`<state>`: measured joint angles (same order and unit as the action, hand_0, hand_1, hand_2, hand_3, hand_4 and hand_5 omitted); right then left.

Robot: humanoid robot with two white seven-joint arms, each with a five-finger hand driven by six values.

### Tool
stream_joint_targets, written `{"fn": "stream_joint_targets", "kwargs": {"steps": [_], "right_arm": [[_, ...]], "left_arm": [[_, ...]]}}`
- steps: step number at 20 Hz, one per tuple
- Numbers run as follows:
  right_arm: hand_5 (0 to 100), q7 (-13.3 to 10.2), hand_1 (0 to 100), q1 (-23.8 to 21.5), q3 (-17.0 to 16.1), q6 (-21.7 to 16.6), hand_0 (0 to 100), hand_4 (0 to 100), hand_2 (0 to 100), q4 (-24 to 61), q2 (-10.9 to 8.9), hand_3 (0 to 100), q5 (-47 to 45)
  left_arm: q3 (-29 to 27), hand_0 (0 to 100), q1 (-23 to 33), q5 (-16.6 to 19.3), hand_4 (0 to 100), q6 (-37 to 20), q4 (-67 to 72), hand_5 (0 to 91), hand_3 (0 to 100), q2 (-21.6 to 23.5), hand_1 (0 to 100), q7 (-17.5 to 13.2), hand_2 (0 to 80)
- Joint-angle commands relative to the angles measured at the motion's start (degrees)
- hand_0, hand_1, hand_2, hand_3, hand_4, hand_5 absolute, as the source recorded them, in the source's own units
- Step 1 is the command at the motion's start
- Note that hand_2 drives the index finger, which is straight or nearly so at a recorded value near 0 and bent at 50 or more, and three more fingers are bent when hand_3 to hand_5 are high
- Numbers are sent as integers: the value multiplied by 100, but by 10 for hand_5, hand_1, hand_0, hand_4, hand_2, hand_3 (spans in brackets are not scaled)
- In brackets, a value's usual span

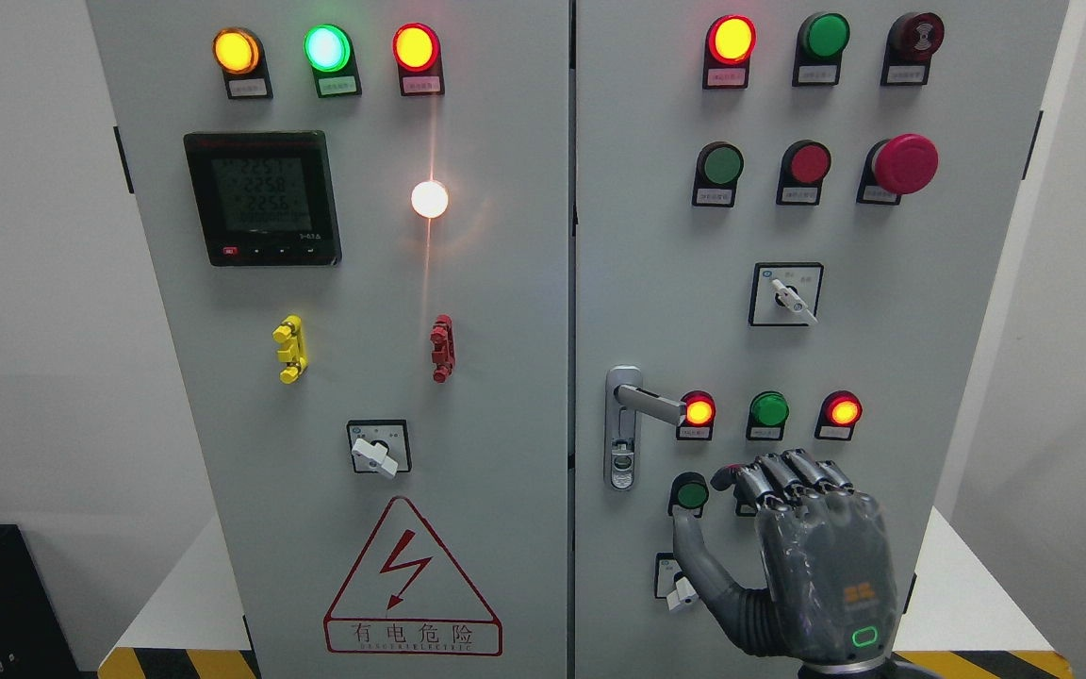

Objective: Release door handle
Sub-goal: 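Open the right hand fingers to release the door handle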

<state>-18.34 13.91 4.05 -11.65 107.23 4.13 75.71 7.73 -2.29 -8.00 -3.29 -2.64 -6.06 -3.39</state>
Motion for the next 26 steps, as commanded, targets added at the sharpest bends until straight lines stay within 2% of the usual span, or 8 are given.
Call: {"fn": "stream_joint_targets", "kwargs": {"steps": [1,3,5,6,8,16,19,26], "right_arm": [[321,-11,322,-195,-616,-214,470,385,327,149,-88,430,-416],[275,-11,320,-257,-607,-459,471,294,226,184,-149,310,-644],[219,32,299,-275,-573,-715,477,229,161,237,-150,246,-873],[207,50,292,-310,-537,-742,478,218,151,272,-158,242,-961],[118,111,246,-389,-528,-742,482,160,113,386,-158,190,-1075],[16,190,172,-618,-511,-751,476,108,78,518,-229,114,-1471],[8,401,172,-609,-519,-751,470,99,73,527,-237,108,-1664],[9,437,183,-504,-520,-751,455,91,75,518,-237,101,-1683]], "left_arm": [[0,120,0,0,0,-31,0,0,0,0,556,-4,0],[0,120,0,0,0,-31,0,0,0,0,556,-4,0],[0,120,0,0,0,-31,0,0,0,0,556,-4,0],[0,120,0,0,0,-31,0,0,0,0,556,-4,0],[0,120,0,0,0,-31,0,0,0,0,556,-4,0],[0,120,0,0,0,-31,0,0,0,0,556,-4,0],[0,120,0,0,0,-31,0,0,0,0,556,-4,0],[0,120,0,0,0,-31,0,0,0,0,556,-4,0]]}}
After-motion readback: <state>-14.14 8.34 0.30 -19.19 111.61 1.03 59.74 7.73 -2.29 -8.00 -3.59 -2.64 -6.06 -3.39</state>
